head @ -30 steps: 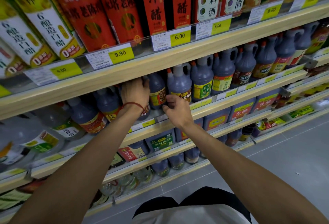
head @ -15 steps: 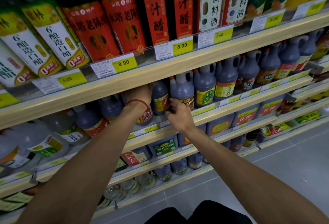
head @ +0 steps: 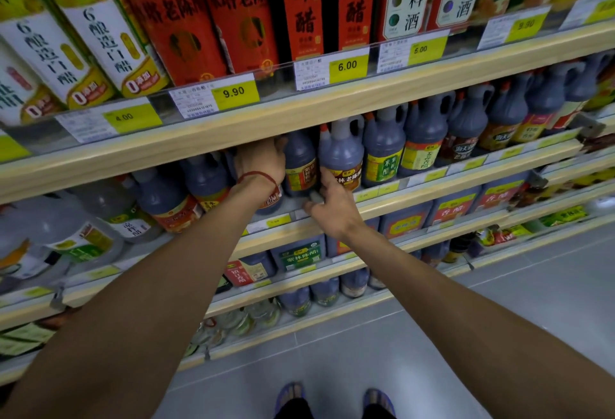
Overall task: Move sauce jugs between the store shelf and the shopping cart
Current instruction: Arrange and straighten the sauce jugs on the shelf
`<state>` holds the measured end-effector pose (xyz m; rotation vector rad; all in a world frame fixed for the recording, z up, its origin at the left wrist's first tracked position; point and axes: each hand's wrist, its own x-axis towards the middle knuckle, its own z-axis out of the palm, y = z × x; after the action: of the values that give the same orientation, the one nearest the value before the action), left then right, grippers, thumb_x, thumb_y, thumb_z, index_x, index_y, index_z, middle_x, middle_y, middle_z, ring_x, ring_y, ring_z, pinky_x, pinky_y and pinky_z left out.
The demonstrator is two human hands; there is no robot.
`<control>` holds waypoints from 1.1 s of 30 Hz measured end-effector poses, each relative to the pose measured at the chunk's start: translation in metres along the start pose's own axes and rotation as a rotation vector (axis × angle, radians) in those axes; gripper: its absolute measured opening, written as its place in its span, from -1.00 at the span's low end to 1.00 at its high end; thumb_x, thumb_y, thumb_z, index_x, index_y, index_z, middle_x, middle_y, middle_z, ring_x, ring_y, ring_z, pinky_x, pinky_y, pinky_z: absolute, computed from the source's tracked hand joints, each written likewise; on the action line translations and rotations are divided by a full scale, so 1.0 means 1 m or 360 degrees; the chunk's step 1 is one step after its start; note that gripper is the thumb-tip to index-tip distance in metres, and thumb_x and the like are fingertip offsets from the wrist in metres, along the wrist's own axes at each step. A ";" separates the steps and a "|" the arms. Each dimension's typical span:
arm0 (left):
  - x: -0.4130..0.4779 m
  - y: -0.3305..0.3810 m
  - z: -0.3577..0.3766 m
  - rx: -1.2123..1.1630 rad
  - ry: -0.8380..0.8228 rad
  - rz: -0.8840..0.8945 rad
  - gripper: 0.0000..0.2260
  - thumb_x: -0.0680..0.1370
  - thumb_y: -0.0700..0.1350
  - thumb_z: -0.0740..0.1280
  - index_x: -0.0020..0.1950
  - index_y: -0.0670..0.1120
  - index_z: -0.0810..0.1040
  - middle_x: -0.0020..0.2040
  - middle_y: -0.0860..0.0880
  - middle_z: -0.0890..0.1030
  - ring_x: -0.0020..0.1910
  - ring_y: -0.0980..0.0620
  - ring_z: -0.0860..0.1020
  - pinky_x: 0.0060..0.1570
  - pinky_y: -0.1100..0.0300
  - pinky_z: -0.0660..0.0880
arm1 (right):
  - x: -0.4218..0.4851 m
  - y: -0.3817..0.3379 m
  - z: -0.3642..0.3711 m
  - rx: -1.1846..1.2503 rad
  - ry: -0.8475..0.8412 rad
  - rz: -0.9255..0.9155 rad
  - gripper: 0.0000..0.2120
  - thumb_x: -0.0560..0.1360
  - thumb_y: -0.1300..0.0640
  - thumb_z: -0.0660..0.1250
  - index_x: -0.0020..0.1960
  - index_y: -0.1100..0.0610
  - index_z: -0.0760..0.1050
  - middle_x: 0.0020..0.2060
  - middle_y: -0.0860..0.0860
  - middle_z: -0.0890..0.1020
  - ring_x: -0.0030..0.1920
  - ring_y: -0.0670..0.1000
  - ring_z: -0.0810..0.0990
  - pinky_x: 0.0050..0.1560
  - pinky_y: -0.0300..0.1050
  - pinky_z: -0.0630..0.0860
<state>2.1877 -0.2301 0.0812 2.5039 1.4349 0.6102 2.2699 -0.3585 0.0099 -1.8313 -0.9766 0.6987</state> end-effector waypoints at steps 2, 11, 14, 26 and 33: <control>0.001 -0.003 -0.003 0.0005 -0.0031 0.0062 -0.73 0.70 0.00 0.19 0.14 -0.14 0.59 0.21 -0.26 0.61 0.20 -0.28 0.55 -0.07 0.06 0.31 | 0.002 0.000 0.005 0.0022 0.0052 -0.0004 -0.24 0.50 0.28 0.44 0.62 0.09 0.22 0.37 0.06 0.57 0.38 0.09 0.52 0.40 -0.05 0.47; 0.002 -0.019 -0.013 -0.0053 -0.0162 0.0361 -0.76 0.70 -0.05 0.19 0.20 -0.15 0.55 0.26 -0.27 0.58 0.25 -0.26 0.51 0.12 0.02 0.36 | 0.009 -0.008 0.039 0.0034 0.0266 -0.0011 -0.18 0.52 0.22 0.49 0.65 0.07 0.14 0.40 0.07 0.55 0.38 0.08 0.52 0.37 -0.11 0.43; 0.004 -0.023 -0.014 -0.0066 -0.0194 0.0408 -0.77 0.70 -0.05 0.19 0.22 -0.13 0.55 0.29 -0.24 0.57 0.28 -0.23 0.50 0.17 0.04 0.35 | 0.010 -0.007 0.045 0.0029 0.0320 -0.0024 -0.18 0.52 0.19 0.51 0.64 0.08 0.14 0.41 0.07 0.54 0.39 0.08 0.51 0.38 -0.11 0.42; 0.008 -0.029 -0.016 -0.0053 -0.0196 0.0466 -0.77 0.70 -0.05 0.17 0.18 -0.13 0.57 0.28 -0.24 0.58 0.28 -0.24 0.50 0.18 0.03 0.36 | 0.022 -0.002 0.061 0.0098 0.0715 0.0046 -0.27 0.39 0.11 0.62 0.48 0.08 0.40 0.24 0.08 0.66 0.26 0.12 0.62 0.30 0.15 0.58; 0.006 -0.039 -0.025 -0.0097 -0.0215 0.0458 -0.78 0.70 -0.09 0.20 0.18 -0.17 0.57 0.28 -0.27 0.57 0.28 -0.24 0.50 0.11 0.07 0.34 | 0.026 0.001 0.068 0.0112 0.0730 0.0079 -0.27 0.31 0.01 0.62 0.41 0.02 0.43 0.15 0.03 0.70 0.20 0.09 0.66 0.25 0.17 0.61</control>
<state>2.1491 -0.2057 0.0914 2.6662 1.0037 0.5098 2.2299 -0.3057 -0.0207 -1.8459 -0.5987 0.3118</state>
